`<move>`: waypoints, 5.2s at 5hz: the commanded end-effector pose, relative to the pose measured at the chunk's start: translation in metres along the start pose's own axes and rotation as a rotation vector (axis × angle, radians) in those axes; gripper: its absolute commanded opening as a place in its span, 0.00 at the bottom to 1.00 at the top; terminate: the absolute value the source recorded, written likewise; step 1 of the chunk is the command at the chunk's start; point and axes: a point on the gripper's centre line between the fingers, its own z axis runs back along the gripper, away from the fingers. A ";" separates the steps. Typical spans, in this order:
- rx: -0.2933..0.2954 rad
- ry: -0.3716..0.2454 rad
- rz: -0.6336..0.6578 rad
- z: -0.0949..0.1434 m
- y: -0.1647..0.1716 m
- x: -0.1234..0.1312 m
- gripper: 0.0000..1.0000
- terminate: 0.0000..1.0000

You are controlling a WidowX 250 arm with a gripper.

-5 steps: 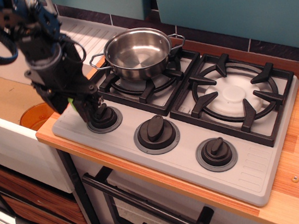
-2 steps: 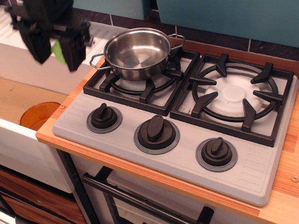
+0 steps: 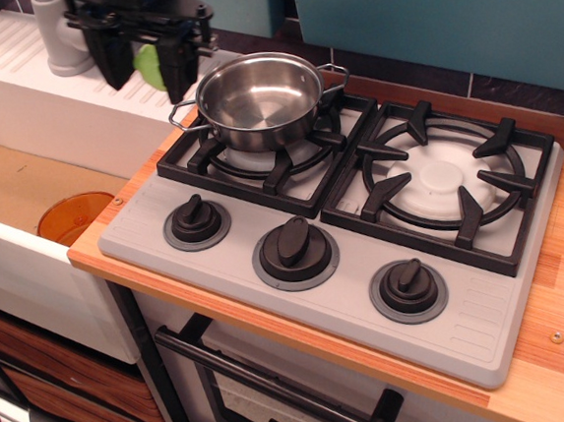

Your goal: Put cauliflower in pot or pan an put pot or pan on stove

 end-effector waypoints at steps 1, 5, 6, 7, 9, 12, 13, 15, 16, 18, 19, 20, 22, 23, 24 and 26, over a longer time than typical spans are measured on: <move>0.000 -0.065 0.015 0.001 -0.004 0.040 0.00 0.00; -0.021 -0.096 0.016 -0.016 -0.016 0.060 1.00 0.00; -0.011 -0.074 0.026 -0.005 -0.016 0.054 1.00 0.00; 0.011 -0.051 0.043 0.008 -0.022 0.050 1.00 0.00; 0.024 -0.030 0.087 0.021 -0.050 0.056 1.00 0.00; 0.005 -0.024 0.092 0.021 -0.065 0.061 1.00 0.00; 0.005 -0.024 0.092 0.021 -0.065 0.061 1.00 0.00; 0.021 -0.073 0.141 -0.005 -0.083 0.058 1.00 0.00; 0.000 -0.109 0.153 -0.025 -0.093 0.063 1.00 0.00; -0.015 -0.124 0.155 -0.036 -0.100 0.070 1.00 0.00; -0.023 -0.139 0.163 -0.042 -0.106 0.074 1.00 0.00; -0.033 -0.155 0.168 -0.052 -0.111 0.077 1.00 0.00; -0.033 -0.158 0.187 -0.071 -0.119 0.078 0.00 0.00; -0.028 -0.145 0.193 -0.068 -0.122 0.074 0.00 0.00; -0.022 -0.136 0.193 -0.064 -0.125 0.072 0.00 0.00; -0.018 -0.118 0.170 -0.057 -0.125 0.078 0.00 0.00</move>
